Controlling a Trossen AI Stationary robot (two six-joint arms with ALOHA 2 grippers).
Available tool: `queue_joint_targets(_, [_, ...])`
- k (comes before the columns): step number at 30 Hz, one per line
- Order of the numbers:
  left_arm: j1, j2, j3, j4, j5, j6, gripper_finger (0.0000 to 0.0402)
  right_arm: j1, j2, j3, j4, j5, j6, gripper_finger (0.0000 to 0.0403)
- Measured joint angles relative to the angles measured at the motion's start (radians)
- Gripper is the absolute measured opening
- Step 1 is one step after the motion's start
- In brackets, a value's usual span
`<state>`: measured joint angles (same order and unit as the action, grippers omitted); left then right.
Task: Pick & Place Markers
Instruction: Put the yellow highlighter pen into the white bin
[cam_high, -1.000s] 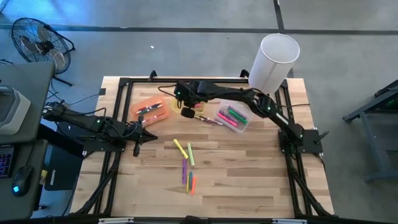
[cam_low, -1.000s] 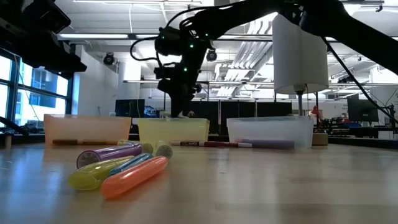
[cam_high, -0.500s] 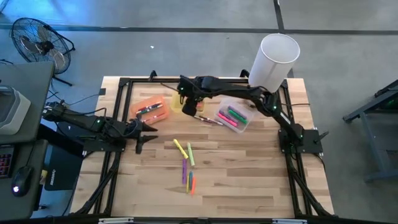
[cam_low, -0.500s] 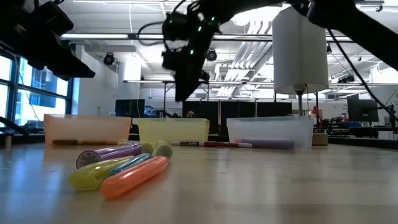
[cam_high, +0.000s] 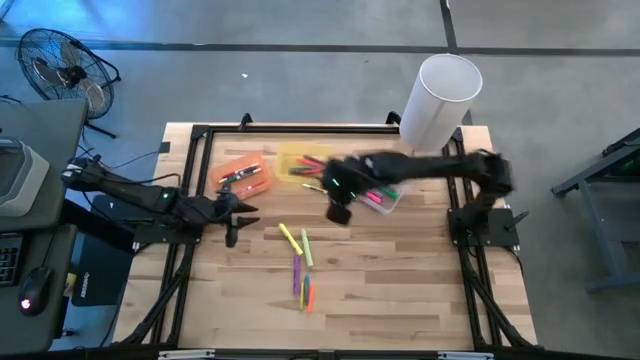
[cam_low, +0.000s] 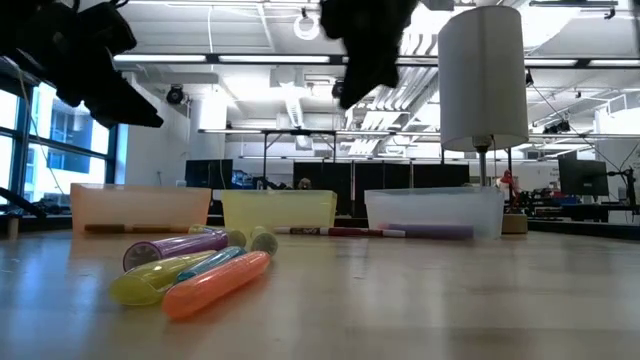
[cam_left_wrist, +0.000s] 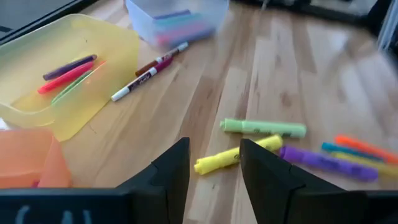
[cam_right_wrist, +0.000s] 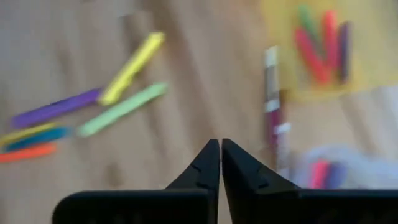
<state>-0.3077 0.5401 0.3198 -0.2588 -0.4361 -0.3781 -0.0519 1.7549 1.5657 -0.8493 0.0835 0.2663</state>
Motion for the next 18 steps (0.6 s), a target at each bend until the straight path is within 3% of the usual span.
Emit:
queue_joint_targets(6, [0.001,0.247,0.116,-0.052,0.057,0.140,0.0134,0.194,-0.265,-0.366,0.253,0.098,0.280,0.0011])
queue_joint_targets(9, [0.022,0.374,0.187,-0.112,0.119,0.205,0.0134,0.300,-0.361,-0.494,0.293,0.164,0.412,0.0003])
queue_joint_targets(18, [0.175,0.724,0.377,-0.153,0.322,0.507,0.0133,0.582,-0.456,-0.669,0.299,0.351,0.867,0.0001])
